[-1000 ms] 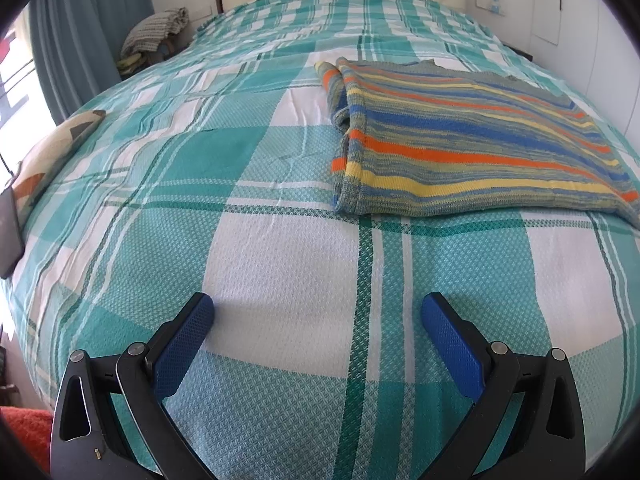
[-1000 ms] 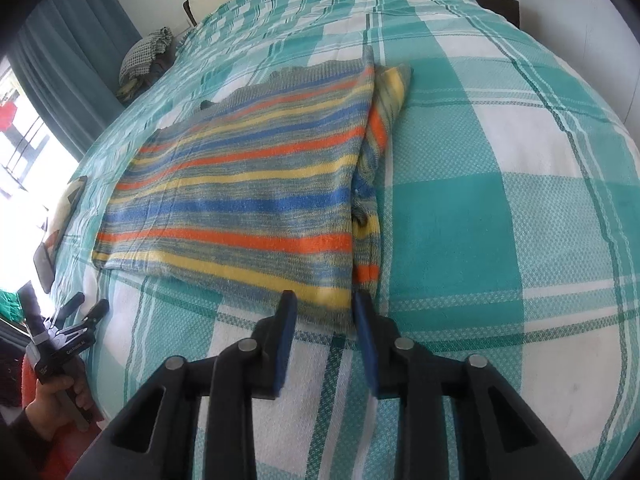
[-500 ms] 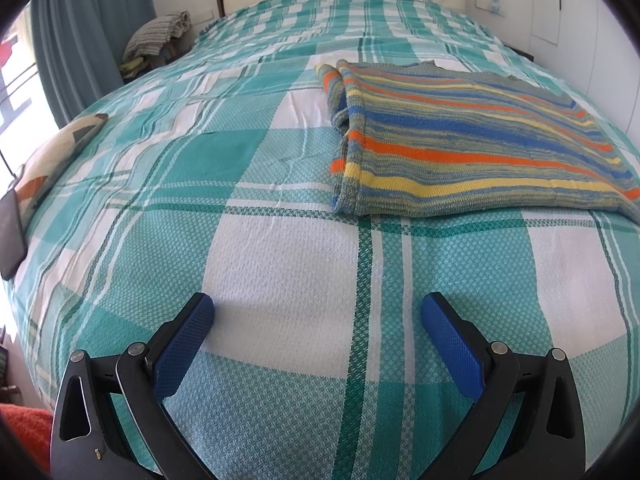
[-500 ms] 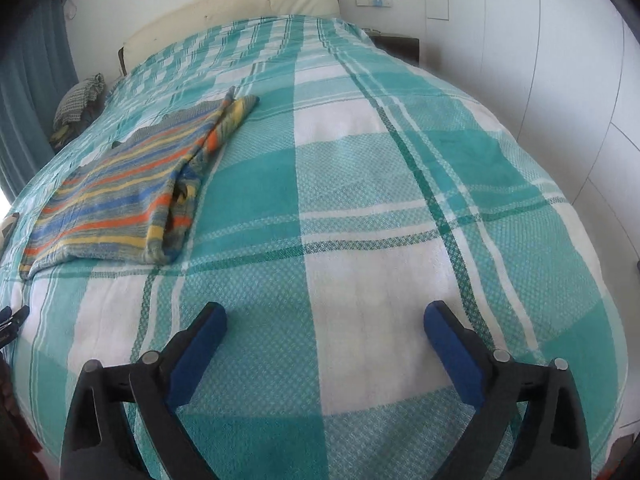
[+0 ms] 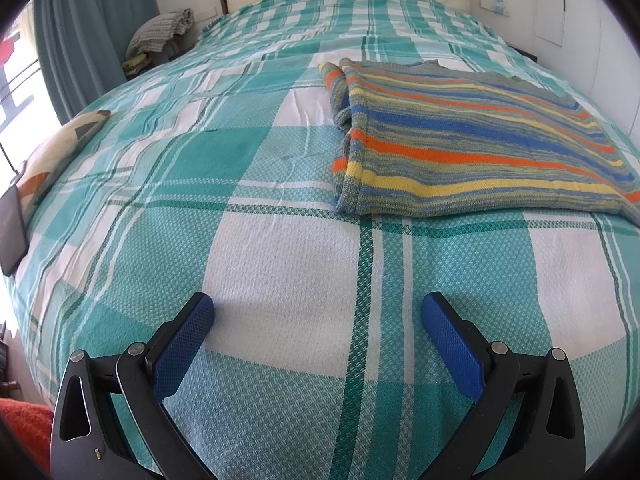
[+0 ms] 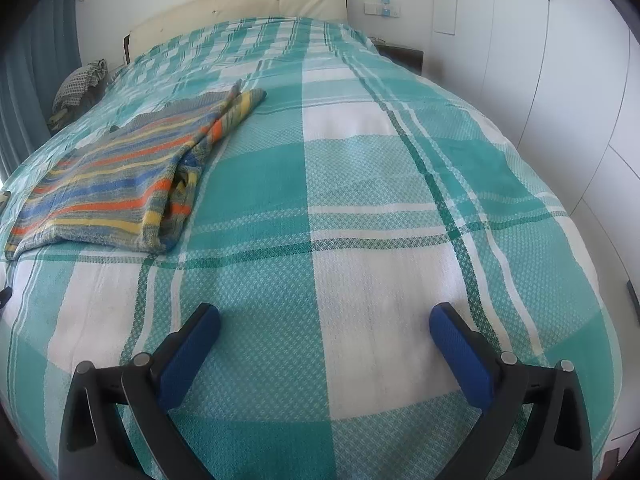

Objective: Fold small clothes

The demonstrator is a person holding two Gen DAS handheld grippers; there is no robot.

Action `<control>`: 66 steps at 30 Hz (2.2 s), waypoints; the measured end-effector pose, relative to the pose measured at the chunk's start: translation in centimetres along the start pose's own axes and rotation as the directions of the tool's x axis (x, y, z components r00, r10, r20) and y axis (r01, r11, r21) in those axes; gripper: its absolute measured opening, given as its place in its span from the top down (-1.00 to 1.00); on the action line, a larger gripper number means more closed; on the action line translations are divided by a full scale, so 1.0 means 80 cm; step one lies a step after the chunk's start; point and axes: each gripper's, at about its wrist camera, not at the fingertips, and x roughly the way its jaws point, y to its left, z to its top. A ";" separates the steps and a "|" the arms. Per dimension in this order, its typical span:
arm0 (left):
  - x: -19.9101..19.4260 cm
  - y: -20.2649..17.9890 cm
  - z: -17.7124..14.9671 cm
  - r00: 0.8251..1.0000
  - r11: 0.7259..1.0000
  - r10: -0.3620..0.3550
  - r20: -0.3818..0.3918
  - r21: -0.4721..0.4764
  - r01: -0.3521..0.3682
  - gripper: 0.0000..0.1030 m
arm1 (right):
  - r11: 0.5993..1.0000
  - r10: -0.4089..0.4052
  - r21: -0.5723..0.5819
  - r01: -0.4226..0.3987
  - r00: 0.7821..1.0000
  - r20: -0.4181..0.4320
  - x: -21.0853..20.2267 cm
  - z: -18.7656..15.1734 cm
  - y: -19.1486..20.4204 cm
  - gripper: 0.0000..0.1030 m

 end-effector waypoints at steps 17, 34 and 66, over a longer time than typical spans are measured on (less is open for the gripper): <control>0.000 -0.001 -0.001 1.000 1.000 0.006 -0.009 -0.011 -0.006 -0.99 | 1.000 -0.003 -0.002 0.003 1.000 0.000 0.000 0.000 0.001 -1.00; -0.001 0.002 0.010 0.998 1.000 0.007 -0.063 -0.018 -0.008 -0.99 | 1.000 -0.007 -0.004 0.007 1.000 0.000 -0.001 -0.001 0.002 -1.00; -0.038 -0.399 0.062 0.869 0.689 -0.481 -0.113 0.564 0.455 0.23 | 0.887 0.436 0.232 -0.399 0.890 -0.133 0.021 0.168 -0.070 -0.64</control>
